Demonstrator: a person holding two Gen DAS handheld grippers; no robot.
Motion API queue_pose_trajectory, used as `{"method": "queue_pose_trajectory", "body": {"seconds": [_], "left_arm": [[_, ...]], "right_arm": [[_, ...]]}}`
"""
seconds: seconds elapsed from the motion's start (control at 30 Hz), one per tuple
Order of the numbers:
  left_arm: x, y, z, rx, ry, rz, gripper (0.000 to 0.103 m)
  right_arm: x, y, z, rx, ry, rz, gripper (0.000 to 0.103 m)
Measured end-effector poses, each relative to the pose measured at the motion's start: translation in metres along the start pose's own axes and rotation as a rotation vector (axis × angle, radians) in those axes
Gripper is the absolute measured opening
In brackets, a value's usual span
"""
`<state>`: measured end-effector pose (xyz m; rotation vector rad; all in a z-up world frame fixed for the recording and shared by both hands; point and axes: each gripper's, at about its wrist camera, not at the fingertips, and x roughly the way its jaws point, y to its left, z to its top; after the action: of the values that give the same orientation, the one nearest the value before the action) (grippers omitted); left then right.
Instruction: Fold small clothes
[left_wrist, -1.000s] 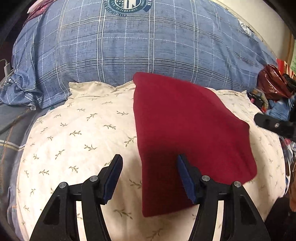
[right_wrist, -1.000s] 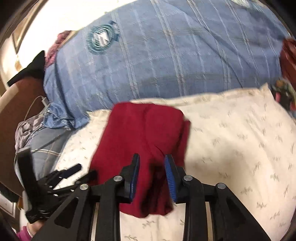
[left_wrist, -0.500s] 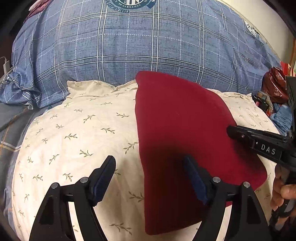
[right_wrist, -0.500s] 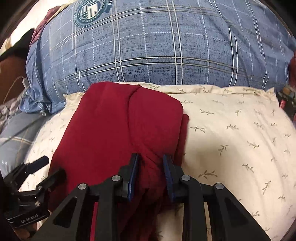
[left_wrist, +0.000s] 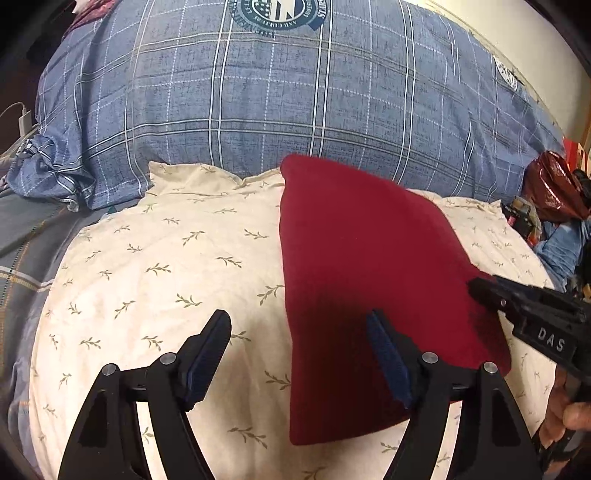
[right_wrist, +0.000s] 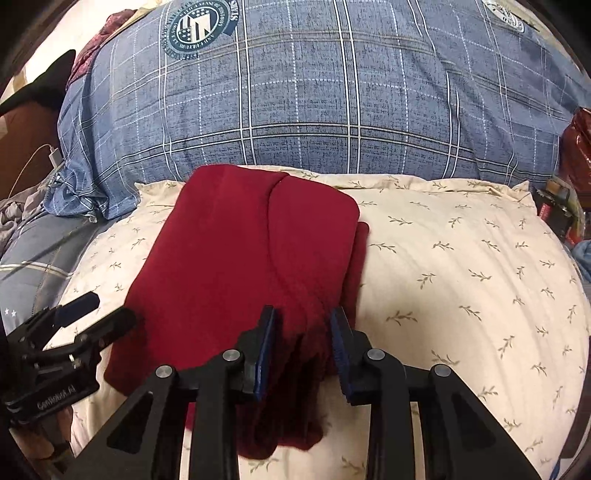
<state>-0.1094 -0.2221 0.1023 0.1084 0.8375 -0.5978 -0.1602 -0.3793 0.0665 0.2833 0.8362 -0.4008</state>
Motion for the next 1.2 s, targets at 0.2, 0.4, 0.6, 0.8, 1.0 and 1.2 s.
{"method": "queue_pose_trajectory", "body": {"seconds": [0.2, 0.4, 0.6, 0.8, 1.0, 1.2], "left_arm": [[-0.008, -0.004, -0.002, 0.002, -0.005, -0.013, 0.075], [0.009, -0.008, -0.009, 0.009, 0.059, -0.017, 0.076], [0.015, -0.008, -0.007, 0.018, 0.067, -0.003, 0.076], [0.014, -0.008, -0.004, 0.028, 0.053, 0.005, 0.076], [0.014, 0.001, 0.003, 0.003, 0.042, -0.015, 0.076], [0.035, 0.032, 0.018, -0.121, 0.093, -0.166, 0.078]], "right_arm": [[-0.016, 0.002, -0.007, -0.003, -0.013, 0.003, 0.031], [0.007, -0.008, -0.028, 0.016, 0.054, 0.011, 0.043], [0.008, -0.007, -0.03, 0.013, 0.055, 0.013, 0.046], [-0.001, -0.011, -0.028, 0.054, 0.058, 0.043, 0.047], [-0.015, -0.031, -0.015, 0.166, 0.002, 0.124, 0.069], [0.006, -0.049, 0.003, 0.236, -0.004, 0.195, 0.076]]}}
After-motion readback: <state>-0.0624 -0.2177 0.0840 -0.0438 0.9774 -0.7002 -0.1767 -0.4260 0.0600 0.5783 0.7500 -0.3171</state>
